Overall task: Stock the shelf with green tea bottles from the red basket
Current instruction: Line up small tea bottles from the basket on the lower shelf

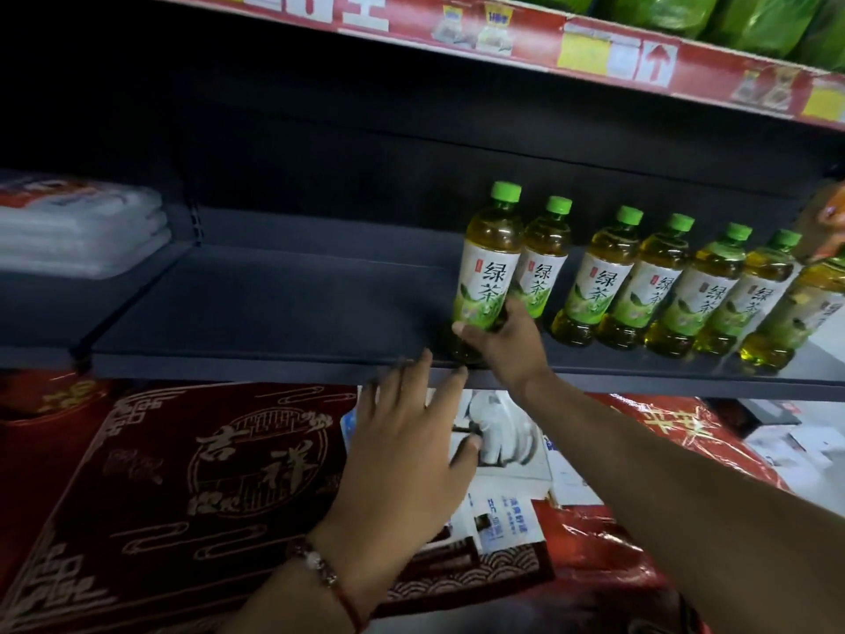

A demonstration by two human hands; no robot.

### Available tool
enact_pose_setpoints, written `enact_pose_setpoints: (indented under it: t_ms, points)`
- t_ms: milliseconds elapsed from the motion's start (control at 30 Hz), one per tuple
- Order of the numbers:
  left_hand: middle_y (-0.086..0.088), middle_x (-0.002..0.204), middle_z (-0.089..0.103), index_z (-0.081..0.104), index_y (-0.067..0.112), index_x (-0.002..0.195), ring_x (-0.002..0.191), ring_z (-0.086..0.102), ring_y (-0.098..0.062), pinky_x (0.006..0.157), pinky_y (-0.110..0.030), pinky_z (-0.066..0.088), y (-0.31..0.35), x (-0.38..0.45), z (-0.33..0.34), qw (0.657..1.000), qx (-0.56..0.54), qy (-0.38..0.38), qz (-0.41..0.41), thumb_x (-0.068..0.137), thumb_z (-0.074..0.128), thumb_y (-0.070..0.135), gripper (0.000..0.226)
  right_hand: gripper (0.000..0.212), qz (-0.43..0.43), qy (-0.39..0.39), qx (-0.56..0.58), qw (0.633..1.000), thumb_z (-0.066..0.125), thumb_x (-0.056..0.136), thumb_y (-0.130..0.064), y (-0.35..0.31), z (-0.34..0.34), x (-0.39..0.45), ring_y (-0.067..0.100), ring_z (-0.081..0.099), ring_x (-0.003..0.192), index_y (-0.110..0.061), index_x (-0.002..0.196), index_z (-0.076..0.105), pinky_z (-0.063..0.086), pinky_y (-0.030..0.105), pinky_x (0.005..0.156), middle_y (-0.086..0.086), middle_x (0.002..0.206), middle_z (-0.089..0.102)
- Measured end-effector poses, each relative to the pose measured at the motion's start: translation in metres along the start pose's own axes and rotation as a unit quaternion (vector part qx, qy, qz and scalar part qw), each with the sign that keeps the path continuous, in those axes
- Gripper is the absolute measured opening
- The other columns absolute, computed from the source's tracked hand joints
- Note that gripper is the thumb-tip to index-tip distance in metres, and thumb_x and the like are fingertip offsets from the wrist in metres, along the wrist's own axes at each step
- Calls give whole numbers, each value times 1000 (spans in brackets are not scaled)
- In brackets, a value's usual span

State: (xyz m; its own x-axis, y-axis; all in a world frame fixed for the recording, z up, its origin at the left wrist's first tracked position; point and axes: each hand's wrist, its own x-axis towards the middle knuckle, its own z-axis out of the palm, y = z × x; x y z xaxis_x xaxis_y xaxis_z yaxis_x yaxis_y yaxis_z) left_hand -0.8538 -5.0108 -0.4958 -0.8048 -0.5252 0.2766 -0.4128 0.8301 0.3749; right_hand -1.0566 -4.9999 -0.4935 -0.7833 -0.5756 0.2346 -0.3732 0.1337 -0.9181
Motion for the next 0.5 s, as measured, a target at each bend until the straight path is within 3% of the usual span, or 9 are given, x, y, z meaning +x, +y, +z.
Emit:
enact_pose_setpoints:
  t_ms: [133,267,367,500]
  points:
    - [-12,152,44,48,30,141,139,43,-35,111,-55,34,-4,0,12,998,34,-43,-3,84,48,54,62,52,5,26,-32,999,82,78,-13,21,12,17,16,63,107,-11,123,56,52,35,96,-2,113,66]
    - [-2,167,1,11,35,156,153,-4,-25,124,-49,0,-10,1,16,996,48,-76,0,99,38,51,65,54,-6,43,-76,996,80,80,-21,27,15,25,7,57,105,-17,128,56,41,20,87,-11,113,62]
    - [-1,167,1,12,34,157,154,-5,-24,122,-49,-1,-14,0,16,997,42,-65,-10,99,36,51,65,52,1,54,-94,994,79,82,-21,28,17,34,7,54,104,-17,128,55,38,20,87,-9,114,62]
    - [2,167,-9,2,36,157,152,-14,-21,121,-47,-5,-14,-2,15,994,47,-98,-14,101,34,51,66,49,26,51,-108,993,75,85,-23,26,19,43,21,58,113,-16,128,51,39,25,89,2,126,63]
